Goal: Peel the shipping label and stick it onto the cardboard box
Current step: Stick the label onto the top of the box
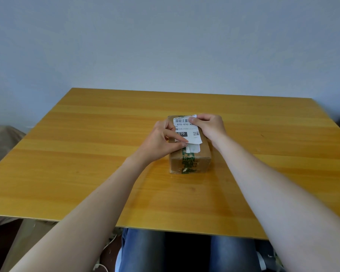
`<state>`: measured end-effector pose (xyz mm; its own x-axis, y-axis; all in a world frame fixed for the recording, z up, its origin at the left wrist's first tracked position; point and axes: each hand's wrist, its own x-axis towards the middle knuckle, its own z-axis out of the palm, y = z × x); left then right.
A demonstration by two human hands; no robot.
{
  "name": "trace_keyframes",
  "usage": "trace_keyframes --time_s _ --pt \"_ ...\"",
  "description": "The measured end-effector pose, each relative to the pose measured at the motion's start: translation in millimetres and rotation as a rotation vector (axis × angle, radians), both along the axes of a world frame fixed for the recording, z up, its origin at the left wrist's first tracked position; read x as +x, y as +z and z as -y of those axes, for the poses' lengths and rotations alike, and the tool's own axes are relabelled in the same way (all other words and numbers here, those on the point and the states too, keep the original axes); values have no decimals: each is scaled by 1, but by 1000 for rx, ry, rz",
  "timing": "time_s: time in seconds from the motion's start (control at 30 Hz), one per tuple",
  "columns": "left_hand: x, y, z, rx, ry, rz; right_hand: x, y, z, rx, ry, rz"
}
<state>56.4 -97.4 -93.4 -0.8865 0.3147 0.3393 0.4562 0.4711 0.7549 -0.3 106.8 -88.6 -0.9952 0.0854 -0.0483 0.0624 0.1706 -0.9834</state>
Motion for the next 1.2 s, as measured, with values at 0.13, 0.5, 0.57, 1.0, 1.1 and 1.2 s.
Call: trace_keyframes --time_s 0.13,0.5,0.57,1.0,1.1,1.2 --pt "-1 -2 2 26 -14 24 -1 -2 2 -29 -23 19" --pt "0 -9 6 54 -17 16 -1 2 9 -53 -12 32" --pt "0 -10 7 53 -17 9 -1 1 10 -48 -12 25" --pt "2 -11 5 17 -4 -11 -7 -6 9 -34 -74 50" --pt "3 -9 6 19 -2 -4 -8 -8 9 -26 -73 47" --pt "4 -7 5 13 -3 4 -8 -8 9 -33 -69 43"
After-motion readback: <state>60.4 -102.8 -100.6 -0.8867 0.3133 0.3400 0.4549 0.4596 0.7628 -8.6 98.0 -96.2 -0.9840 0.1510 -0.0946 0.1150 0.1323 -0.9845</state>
